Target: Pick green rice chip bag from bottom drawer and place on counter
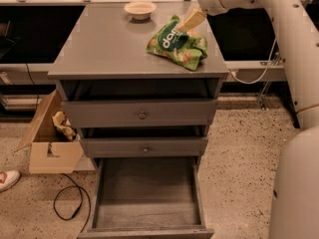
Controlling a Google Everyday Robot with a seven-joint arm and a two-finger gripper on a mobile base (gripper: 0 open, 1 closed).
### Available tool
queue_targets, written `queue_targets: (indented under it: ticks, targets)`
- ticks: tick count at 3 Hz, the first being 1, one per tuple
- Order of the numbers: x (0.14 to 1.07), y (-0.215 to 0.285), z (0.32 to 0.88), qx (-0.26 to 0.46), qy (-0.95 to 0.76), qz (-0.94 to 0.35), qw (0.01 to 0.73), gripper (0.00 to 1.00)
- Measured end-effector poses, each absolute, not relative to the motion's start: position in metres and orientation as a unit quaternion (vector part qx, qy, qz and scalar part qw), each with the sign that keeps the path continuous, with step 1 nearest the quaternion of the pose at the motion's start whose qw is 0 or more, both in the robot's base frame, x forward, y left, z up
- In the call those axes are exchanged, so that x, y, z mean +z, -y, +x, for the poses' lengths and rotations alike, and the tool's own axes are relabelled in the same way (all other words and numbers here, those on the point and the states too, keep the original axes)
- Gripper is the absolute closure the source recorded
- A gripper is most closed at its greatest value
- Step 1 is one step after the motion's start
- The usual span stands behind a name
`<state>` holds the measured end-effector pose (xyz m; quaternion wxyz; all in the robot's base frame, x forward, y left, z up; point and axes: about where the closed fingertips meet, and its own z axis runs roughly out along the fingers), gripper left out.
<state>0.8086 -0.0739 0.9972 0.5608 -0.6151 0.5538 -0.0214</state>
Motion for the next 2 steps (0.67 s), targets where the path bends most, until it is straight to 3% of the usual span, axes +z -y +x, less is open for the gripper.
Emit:
queue_targets:
  ticks: [2]
  targets:
    - [1.023, 0.097, 0.798, -0.049, -0.551, -0.595, 0.583, 0.0]
